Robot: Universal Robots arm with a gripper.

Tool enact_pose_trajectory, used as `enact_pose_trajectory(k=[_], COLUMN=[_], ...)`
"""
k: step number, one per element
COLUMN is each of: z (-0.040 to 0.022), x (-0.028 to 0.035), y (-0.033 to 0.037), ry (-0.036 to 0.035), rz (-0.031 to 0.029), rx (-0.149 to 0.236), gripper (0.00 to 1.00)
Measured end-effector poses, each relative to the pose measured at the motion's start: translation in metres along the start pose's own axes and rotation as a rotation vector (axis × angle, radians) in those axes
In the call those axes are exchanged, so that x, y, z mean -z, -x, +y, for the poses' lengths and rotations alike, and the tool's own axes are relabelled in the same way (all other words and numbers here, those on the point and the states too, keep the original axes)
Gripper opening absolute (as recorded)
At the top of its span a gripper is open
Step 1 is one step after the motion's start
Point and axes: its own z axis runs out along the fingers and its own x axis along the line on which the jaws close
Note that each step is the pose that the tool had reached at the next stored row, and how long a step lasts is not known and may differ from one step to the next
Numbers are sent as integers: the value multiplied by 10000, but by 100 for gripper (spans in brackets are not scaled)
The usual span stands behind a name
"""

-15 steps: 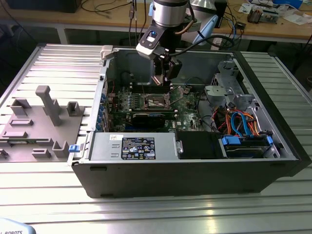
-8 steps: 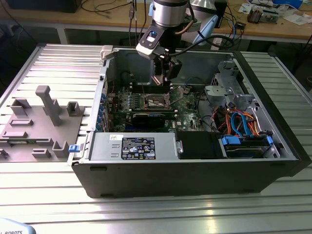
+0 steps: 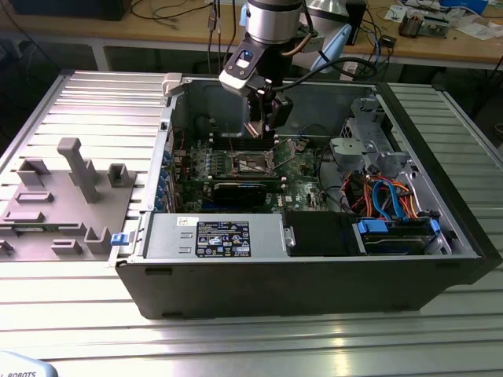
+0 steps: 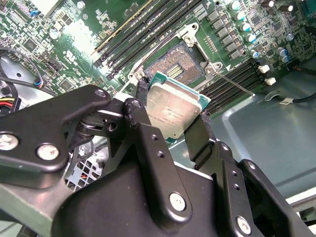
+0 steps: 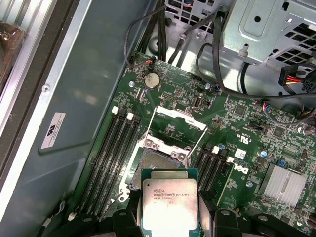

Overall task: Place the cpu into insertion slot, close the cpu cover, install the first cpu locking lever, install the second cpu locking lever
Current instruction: 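Place the cpu into insertion slot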

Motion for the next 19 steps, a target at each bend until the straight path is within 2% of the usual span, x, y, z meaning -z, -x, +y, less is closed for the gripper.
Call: enact_pose_trajectory(k=[19], z=[0], x=[-1], y=[0], ry=[2], rz=[-7], rx=[-339], gripper=[54])
